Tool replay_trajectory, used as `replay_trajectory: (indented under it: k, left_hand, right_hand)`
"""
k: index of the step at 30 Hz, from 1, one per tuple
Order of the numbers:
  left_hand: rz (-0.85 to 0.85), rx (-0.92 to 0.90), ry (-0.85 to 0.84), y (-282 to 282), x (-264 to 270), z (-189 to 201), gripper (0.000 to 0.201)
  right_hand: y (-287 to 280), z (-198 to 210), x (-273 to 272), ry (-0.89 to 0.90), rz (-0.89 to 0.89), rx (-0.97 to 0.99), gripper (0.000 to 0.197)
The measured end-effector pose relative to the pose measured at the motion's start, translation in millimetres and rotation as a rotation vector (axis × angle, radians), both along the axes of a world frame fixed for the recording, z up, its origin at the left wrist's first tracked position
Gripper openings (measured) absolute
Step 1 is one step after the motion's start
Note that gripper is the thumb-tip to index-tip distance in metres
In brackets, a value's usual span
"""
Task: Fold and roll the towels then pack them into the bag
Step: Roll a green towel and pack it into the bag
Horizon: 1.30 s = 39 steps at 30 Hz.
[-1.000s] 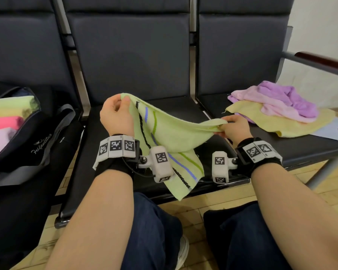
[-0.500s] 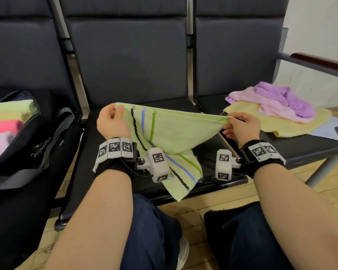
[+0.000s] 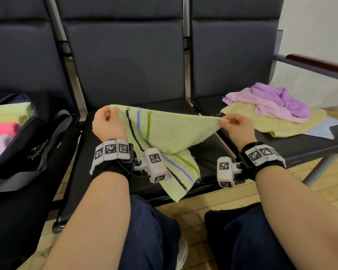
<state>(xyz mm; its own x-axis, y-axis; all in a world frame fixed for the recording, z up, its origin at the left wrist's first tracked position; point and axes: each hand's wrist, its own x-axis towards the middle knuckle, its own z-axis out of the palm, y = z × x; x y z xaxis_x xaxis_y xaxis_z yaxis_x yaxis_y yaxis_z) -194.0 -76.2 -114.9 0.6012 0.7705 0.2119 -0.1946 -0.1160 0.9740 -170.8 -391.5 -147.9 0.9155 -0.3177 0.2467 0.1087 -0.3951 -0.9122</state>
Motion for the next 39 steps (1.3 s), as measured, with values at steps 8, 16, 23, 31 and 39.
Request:
replay_trajectory:
  k: [8, 16, 23, 31, 39]
  left_hand:
    - [-0.037, 0.052, -0.023, -4.7, -1.4, 3.8, 0.012]
    - [-0.145, -0.163, -0.258, -18.1, -7.3, 69.2, 0.016]
    - [-0.168, -0.105, -0.448, -17.7, -36.9, 164.5, 0.009]
    - [-0.082, 0.079, -0.465, -6.3, -69.0, 233.6, 0.014]
    - [-0.145, 0.207, -0.042, 5.7, -66.6, 212.4, 0.026]
  right_hand:
    - [13.3, 11.7, -1.4, -0.047, -0.063, 0.154, 0.005]
    - [18.1, 80.3, -13.5, -0.338, -0.27, 0.132, 0.021]
    - [14.7, 191.6, -43.2, -0.521, -0.343, 0.193, 0.01]
    - [23.9, 256.1, -77.8, -0.79, -0.292, 0.292, 0.003]
    - [6.3, 240.5, -72.3, -0.302, -0.229, -0.019, 0.018]
